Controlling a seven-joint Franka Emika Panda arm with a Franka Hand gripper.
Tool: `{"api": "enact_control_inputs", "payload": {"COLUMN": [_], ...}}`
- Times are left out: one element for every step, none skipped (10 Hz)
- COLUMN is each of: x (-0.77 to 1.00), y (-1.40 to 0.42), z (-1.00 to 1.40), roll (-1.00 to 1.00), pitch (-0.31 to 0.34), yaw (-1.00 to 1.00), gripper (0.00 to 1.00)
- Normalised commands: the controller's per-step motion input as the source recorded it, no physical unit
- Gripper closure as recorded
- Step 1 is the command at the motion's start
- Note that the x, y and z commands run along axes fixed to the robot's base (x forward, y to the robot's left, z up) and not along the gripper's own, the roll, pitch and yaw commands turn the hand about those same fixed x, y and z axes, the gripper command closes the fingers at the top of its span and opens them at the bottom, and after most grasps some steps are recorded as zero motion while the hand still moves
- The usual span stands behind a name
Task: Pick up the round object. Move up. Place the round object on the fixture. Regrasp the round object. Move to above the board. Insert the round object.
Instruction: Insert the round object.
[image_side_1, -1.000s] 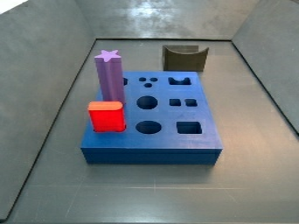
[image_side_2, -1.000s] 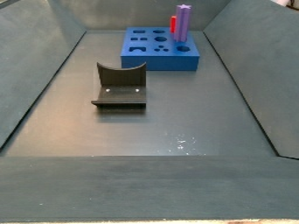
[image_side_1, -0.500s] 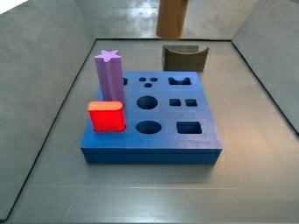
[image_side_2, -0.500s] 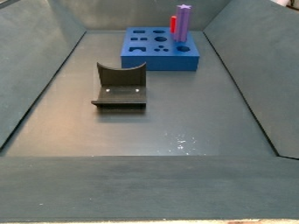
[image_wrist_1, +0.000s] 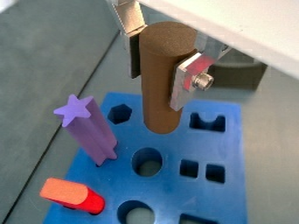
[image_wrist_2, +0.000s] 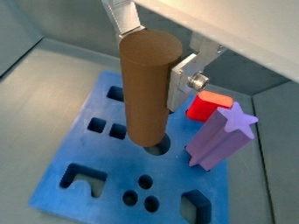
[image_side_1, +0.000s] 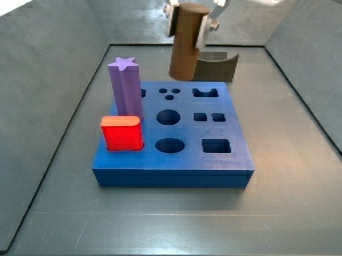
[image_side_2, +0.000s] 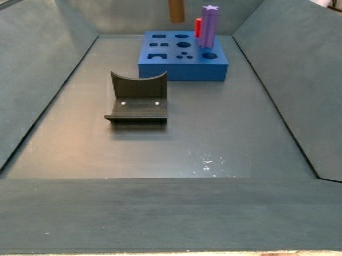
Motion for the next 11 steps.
{"api": "enact_control_inputs", "payload": {"x": [0.00,0.00,0.00,0.27,0.00,-0.19,-0.30,-0.26,-0.37,-0.29,-0.26], "y": [0.00,0.03,0.01,0.00,0.00,0.00,0.00,0.00,0.00,-0.01,0.00], "z": [-0.11,-0.23,-0.41,-0.28,-0.38,-0.34,-0.15,-0.14,-0.23,-0.19,-0.27], "roll": [-0.98,-0.86,-0.55,-0.40,-0.21,-0.09,0.00,-0.04,-0.30,-0.28,-0.41], "pitch": [0.000,0.000,0.000,0.000,-0.086,-0.129,0.000,0.000,-0.629,-0.660,-0.649], "yaw": [-0.43,-0.47,-0.44,-0.33,-0.24,-0.13,-0.07,0.00,0.00,0.02,0.00], "gripper": [1.00,1.00,1.00,1.00,1.00,1.00,1.00,1.00,1.00,1.00,1.00]}}
